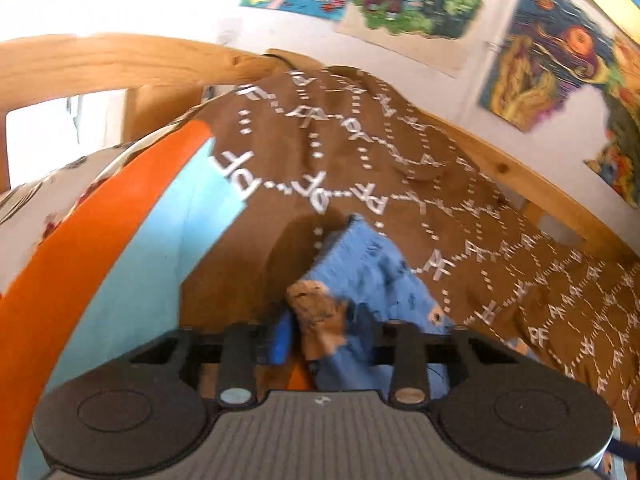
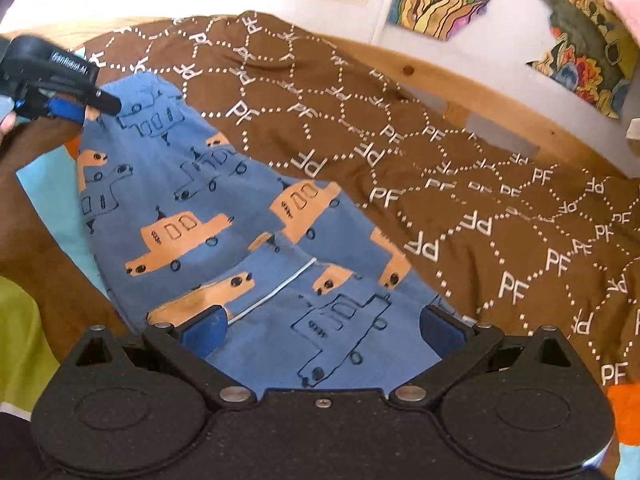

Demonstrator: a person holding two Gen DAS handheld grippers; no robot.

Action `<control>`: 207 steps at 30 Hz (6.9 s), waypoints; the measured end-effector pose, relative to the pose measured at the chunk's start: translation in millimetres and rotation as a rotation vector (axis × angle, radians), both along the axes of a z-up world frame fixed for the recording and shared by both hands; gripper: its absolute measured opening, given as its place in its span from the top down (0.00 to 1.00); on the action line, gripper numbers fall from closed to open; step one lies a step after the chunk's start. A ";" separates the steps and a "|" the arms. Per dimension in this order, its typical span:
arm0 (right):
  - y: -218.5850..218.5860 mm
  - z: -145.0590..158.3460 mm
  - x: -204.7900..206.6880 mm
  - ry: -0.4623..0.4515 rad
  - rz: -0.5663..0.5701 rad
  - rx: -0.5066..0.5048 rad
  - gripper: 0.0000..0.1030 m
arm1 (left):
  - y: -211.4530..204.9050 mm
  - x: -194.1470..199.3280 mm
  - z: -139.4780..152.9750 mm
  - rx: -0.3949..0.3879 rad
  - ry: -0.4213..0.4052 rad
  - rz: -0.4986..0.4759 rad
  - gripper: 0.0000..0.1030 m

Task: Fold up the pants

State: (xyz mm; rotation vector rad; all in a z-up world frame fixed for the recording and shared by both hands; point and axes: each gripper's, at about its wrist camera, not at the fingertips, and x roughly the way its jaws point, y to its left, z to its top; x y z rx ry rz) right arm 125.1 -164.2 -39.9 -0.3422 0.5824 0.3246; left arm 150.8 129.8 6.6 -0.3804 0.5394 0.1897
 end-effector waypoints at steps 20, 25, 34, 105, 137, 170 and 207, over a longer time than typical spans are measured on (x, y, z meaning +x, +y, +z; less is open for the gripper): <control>-1.8 -20.2 1.2 0.070 -0.051 0.039 0.01 | -66.4 -6.7 -0.4 0.423 -0.061 -0.119 0.69; -2.6 -21.1 1.6 0.071 -0.051 0.045 0.01 | -32.2 0.3 -4.4 0.192 0.008 -0.034 0.35; -2.6 -22.0 2.0 0.071 -0.051 0.046 0.01 | 0.8 12.4 -8.6 -0.045 -0.055 -0.094 0.43; -143.7 16.4 -8.6 0.039 -0.182 0.387 0.16 | -278.3 -81.6 -48.0 0.631 -0.066 -0.996 0.84; -169.0 7.9 -6.9 0.207 -0.389 0.564 0.56 | -246.2 -69.3 -26.6 0.287 0.029 -1.061 0.79; -111.9 5.5 22.7 -0.032 -0.232 0.088 0.01 | -231.5 72.8 -26.0 0.505 0.129 -0.665 0.15; -94.3 -9.2 -34.3 0.206 -0.406 0.325 0.01 | -153.0 -5.9 -42.2 0.231 0.388 -0.633 0.00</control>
